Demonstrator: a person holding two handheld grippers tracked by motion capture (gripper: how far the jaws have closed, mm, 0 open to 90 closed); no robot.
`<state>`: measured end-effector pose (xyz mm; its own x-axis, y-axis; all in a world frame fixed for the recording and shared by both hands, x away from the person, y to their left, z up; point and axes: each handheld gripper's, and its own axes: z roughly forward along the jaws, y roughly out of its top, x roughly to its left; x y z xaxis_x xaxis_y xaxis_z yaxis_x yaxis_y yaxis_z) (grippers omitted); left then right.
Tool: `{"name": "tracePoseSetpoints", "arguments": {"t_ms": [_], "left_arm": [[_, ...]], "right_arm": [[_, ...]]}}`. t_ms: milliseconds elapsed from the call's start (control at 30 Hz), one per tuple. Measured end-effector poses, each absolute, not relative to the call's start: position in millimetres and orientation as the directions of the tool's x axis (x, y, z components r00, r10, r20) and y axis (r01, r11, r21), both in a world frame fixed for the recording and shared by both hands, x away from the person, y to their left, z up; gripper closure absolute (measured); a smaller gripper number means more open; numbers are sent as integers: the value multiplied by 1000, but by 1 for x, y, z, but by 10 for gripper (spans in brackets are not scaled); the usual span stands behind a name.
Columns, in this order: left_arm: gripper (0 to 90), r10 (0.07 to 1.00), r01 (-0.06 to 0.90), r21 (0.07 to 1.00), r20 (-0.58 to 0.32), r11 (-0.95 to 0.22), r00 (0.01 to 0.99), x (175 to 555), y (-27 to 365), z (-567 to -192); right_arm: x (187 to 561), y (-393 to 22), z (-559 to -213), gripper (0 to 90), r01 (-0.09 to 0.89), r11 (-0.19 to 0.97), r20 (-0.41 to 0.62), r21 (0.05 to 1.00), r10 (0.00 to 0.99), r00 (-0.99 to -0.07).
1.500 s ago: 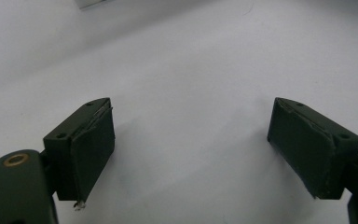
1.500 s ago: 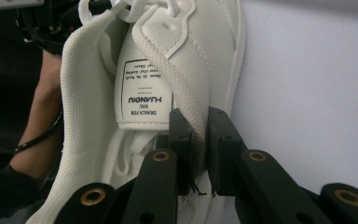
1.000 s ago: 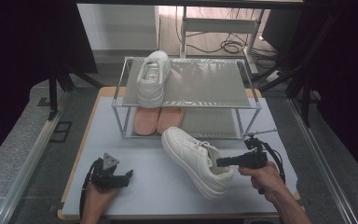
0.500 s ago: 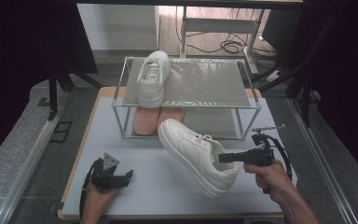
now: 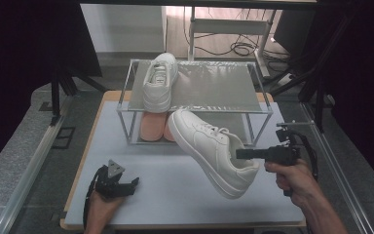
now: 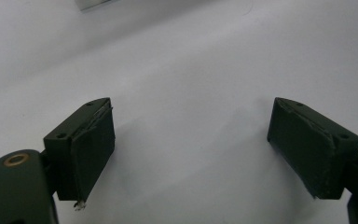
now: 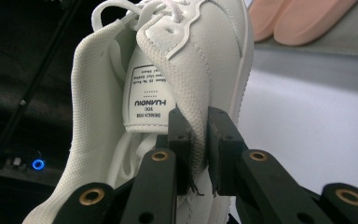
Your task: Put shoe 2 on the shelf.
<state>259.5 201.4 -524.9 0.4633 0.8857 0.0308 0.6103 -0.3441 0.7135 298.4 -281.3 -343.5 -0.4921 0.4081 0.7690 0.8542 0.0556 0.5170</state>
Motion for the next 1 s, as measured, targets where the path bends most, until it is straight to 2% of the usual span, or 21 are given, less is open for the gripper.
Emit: {"name": "tracePoseSetpoints", "arguments": {"t_ms": [467,1000], "left_arm": [[152,885,611,712,31,-346,464,259,202,-525],[155,884,611,712,31,-347,466,259,202,-525]], "right_arm": [[322,-291,-327,816,855,-81,787,513,442,-430],[349,-285,-319,815,844,-169,805,509,440,-397]]}}
